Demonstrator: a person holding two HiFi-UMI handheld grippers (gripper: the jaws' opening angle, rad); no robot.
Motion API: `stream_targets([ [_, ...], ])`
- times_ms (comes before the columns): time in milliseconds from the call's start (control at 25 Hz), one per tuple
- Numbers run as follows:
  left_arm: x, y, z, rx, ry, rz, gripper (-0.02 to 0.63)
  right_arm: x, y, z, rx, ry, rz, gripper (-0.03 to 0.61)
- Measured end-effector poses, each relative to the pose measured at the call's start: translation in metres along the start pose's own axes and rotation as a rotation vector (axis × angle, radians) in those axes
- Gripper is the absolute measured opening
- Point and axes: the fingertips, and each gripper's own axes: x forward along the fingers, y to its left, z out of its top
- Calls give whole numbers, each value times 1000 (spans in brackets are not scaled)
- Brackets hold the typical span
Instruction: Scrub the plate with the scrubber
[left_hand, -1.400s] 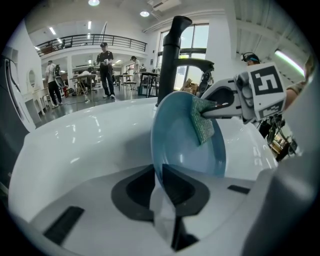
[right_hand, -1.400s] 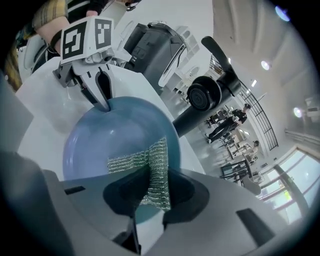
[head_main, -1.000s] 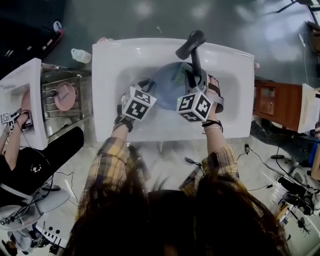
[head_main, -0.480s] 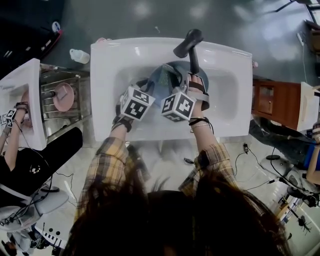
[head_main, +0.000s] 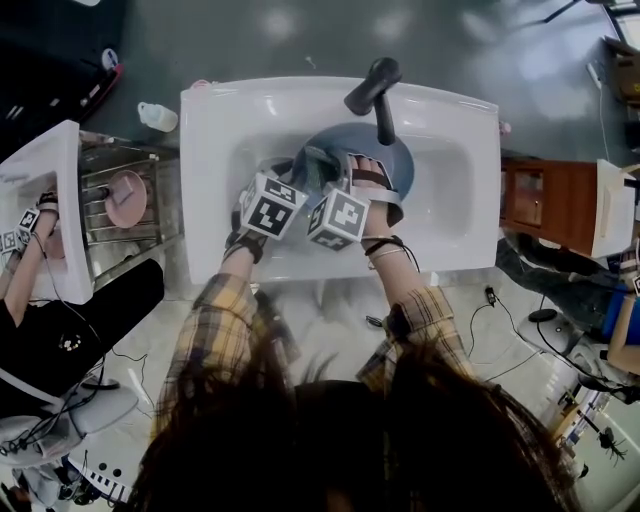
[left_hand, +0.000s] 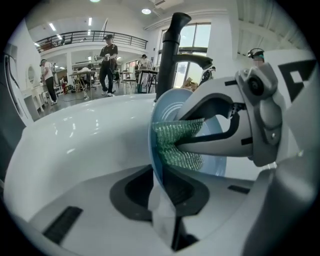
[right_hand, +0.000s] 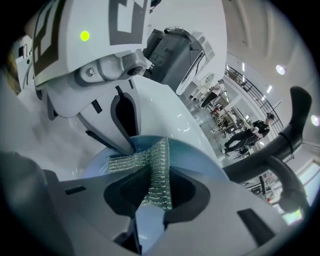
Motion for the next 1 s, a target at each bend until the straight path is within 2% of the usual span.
stream_targets([
  [440,2,3,-7,-17,18,4,48,-2,37,-19,-87,45,120,97],
  [800,3,2,-9,-5,37,-6,54,-14,47,-60,-70,75,177,97],
  [1000,3,-2,-9,-3,41,-17,58,-20,40,-80,-54,96,168,97],
])
